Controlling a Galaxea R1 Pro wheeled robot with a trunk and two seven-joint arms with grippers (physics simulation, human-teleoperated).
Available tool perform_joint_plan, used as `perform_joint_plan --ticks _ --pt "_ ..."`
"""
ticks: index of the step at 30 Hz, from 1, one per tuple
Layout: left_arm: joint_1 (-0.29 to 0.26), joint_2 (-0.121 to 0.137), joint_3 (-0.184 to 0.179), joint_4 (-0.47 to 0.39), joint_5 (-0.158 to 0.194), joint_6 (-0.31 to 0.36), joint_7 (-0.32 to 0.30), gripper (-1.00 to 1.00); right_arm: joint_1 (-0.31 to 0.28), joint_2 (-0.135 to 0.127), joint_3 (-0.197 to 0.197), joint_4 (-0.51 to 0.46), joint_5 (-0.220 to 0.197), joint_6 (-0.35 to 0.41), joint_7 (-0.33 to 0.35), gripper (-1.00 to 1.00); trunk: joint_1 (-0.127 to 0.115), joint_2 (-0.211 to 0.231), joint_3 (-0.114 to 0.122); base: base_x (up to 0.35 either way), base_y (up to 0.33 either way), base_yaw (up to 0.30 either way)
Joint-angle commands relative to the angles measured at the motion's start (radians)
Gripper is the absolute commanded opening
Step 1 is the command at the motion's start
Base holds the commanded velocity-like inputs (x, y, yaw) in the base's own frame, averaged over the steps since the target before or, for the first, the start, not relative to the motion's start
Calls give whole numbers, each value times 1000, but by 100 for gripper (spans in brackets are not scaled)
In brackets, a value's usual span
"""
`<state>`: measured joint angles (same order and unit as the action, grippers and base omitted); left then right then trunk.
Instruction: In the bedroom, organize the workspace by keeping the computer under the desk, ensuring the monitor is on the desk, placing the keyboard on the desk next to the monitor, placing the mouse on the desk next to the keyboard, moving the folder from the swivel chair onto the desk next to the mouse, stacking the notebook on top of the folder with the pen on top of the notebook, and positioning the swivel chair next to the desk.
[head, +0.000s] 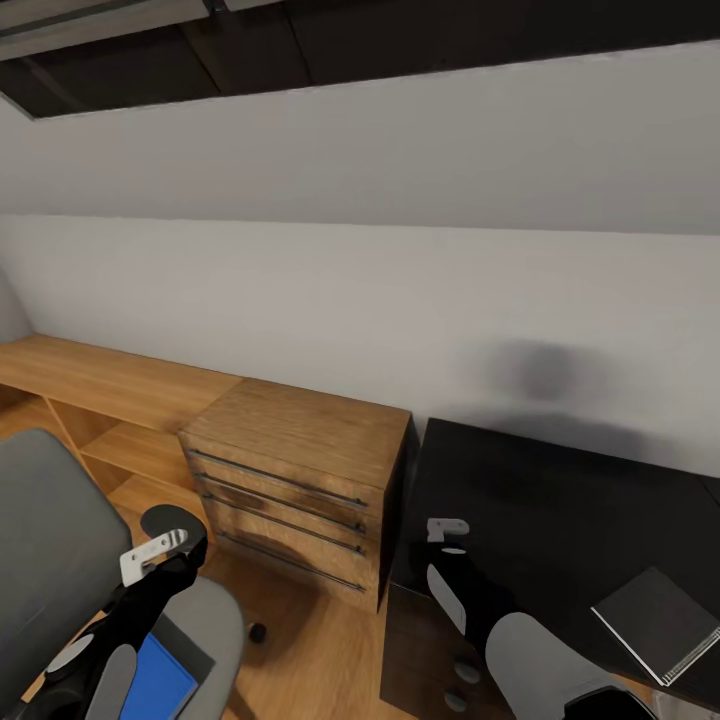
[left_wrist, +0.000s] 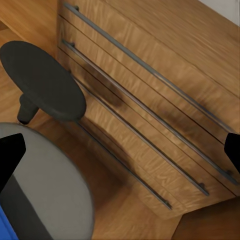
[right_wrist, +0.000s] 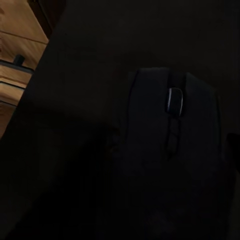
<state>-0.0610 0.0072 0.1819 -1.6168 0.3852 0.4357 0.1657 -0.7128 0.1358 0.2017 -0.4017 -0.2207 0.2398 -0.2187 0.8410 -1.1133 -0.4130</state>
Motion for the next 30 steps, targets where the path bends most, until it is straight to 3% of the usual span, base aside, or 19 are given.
perform_joint_plan --ticks 1,8,11,12,13,18,22,24,30 --pt "-1 0 -2 -2 11 5 8 100 -1 -1 8 -2 -11 4 -7 -100 0 -1 -1 0 0 0" --pt "0 0 -4 -2 10 5 8 100 -1 0 11 -17 -10 4 -8 -100 -27 48 21 0 0 0" --pt "0 0 -8 -2 10 5 8 100 1 0 11 -74 -10 8 -10 -100 -38 69 30 0 0 0" --pt "0 0 -18 -2 9 5 8 100 4 -1 10 -135 -10 23 -11 -100 -42 76 33 0 0 0" --pt "0 0 -29 -2 8 5 8 100 25 -3 9 -264 -7 81 -12 -100 -46 83 36 0 0 0" --pt "9 1 -42 -3 5 -3 8 100 202 -9 8 -674 -4 261 -54 -100 -65 118 52 0 0 0" --pt "21 1 -75 -3 4 -6 9 100 307 -18 7 -909 -6 323 -100 -100 -80 146 65 0 0 0" --pt "23 1 -84 -3 3 -6 22 100 346 -21 7 -987 -7 337 -110 -100 -88 160 71 0 0 0" --pt "24 1 -104 -3 3 1 67 100 364 -21 8 -1025 -7 340 -114 -100 -111 202 90 -118 0 0"
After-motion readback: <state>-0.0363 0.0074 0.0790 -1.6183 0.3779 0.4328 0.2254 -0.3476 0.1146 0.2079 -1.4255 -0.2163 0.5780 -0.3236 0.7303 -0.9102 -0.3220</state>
